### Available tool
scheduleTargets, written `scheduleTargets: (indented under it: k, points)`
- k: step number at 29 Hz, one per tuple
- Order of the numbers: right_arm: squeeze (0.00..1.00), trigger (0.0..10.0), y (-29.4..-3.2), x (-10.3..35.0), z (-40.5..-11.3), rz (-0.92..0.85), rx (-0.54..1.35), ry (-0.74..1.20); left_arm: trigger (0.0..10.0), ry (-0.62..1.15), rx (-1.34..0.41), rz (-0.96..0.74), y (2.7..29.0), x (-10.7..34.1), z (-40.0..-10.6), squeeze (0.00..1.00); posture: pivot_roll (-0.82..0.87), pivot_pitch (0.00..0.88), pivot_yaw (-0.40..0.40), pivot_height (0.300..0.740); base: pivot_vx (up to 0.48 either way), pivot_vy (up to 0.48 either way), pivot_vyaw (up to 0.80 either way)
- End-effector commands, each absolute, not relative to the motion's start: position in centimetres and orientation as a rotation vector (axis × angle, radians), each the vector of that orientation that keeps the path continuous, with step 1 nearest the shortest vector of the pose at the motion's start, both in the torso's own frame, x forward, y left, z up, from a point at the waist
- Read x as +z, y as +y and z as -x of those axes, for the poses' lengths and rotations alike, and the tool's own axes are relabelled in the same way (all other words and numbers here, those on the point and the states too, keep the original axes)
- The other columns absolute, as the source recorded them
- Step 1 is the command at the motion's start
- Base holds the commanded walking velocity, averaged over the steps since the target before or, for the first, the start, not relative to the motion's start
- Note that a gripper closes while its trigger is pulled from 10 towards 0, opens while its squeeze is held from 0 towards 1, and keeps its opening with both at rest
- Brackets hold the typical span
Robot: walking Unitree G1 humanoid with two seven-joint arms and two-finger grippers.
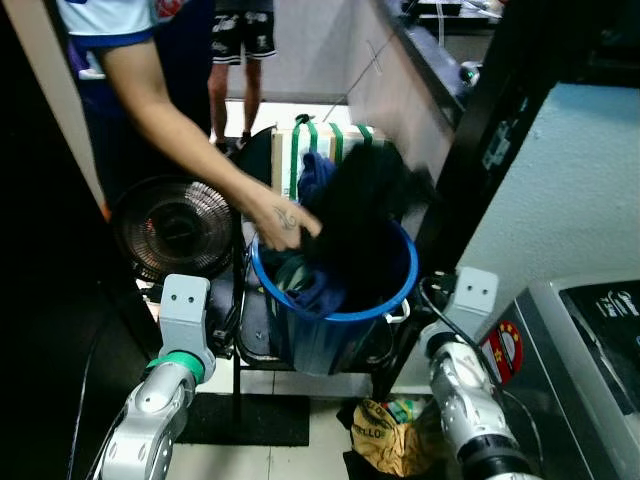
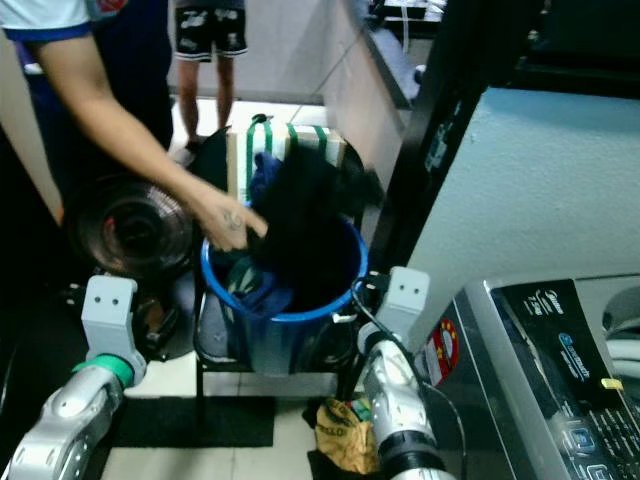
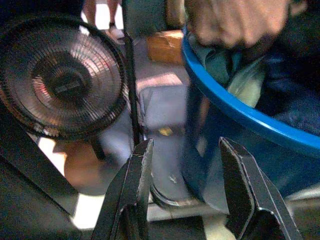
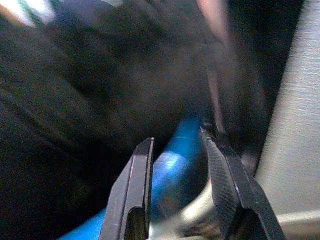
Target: Clothes washing
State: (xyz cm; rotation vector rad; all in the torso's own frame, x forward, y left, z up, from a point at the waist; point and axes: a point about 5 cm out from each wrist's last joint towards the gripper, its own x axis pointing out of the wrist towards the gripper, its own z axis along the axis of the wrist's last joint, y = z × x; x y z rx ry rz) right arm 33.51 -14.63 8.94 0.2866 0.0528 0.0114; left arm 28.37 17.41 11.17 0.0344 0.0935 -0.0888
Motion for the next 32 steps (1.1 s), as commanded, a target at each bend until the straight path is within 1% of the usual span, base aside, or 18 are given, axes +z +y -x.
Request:
scheduleTargets:
  k: [1, 2, 3, 5, 10, 11, 13, 17, 21, 25, 28, 32]
  points:
    - [0.0, 10.0, -13.5, 10.0, -33.3, -0.341, 0.145, -0.007, 10.0, 0.111, -0.09, -0.009, 17.9, 10.9, -28.0, 0.0, 0.09, 0.028, -0.022, 0.74, 0.0, 0.0, 0.0]
    - [0.0, 10.0, -13.1, 10.4, -33.3, -0.365, 0.205, -0.035, 10.0, 0.089, -0.152, 0.017, 17.7, 11.4, -27.9, 0.0, 0.09, 0.031, -0.025, 0.74, 0.0, 0.0, 0.0]
    - [0.0, 10.0, -13.1, 10.4, -33.3, -0.365, 0.205, -0.035, 10.0, 0.089, -0.152, 0.017, 17.7, 11.4, -27.9, 0.0, 0.09, 0.031, -0.025, 0.74, 0.0, 0.0, 0.0]
    - [0.0, 10.0, -12.7, 10.9, -33.3, -0.38, 0.26, -0.065, 10.0, 0.023, -0.313, 0.13, 17.2, 12.3, -27.4, 0.0, 0.09, 0.03, -0.027, 0.74, 0.0, 0.0, 0.0]
    - [0.0, 10.0, -11.8, 11.7, -33.5, -0.332, 0.341, -0.104, 10.0, 0.029, -0.262, 0.116, 17.7, 11.8, -27.0, 0.0, 0.09, 0.03, -0.026, 0.74, 0.0, 0.0, 0.0]
    - [0.0, 10.0, -11.6, 11.8, -33.5, -0.304, 0.358, -0.107, 10.0, 0.034, -0.228, 0.124, 17.7, 11.6, -27.0, 0.0, 0.09, 0.03, -0.026, 0.74, 0.0, 0.0, 0.0]
    - [0.0, 10.0, -11.6, 11.8, -33.5, -0.304, 0.358, -0.107, 10.0, 0.034, -0.228, 0.124, 17.7, 11.6, -27.0, 0.0, 0.09, 0.03, -0.026, 0.74, 0.0, 0.0, 0.0]
    - [0.0, 10.0, -11.2, 11.7, -33.5, -0.255, 0.392, -0.084, 10.0, 0.022, -0.145, 0.146, 17.4, 11.6, -27.4, 0.0, 0.09, 0.023, -0.039, 0.74, 0.0, 0.0, 0.0]
    - [0.0, 10.0, -11.3, 11.6, -33.5, -0.255, 0.392, -0.074, 10.0, 0.027, -0.128, 0.149, 17.4, 11.6, -27.5, 0.0, 0.09, 0.023, -0.047, 0.74, 0.0, 0.0, 0.0]
    - [0.0, 10.0, -11.7, 11.6, -33.6, -0.217, 0.378, -0.075, 10.0, 0.035, -0.153, 0.122, 17.3, 11.8, -27.7, 0.0, 0.09, 0.024, -0.049, 0.74, 0.0, 0.0, 0.0]
    - [0.0, 10.0, -12.3, 11.9, -33.9, -0.187, 0.327, -0.107, 10.0, 0.018, -0.175, 0.106, 17.3, 12.1, -27.9, 0.0, 0.09, 0.027, -0.046, 0.74, 0.0, 0.0, 0.0]
    - [0.0, 10.0, -13.0, 11.4, -34.2, -0.207, 0.257, -0.047, 10.0, 0.01, -0.194, 0.114, 17.3, 12.3, -28.0, 0.0, 0.09, 0.021, -0.046, 0.74, 0.0, 0.0, 0.0]
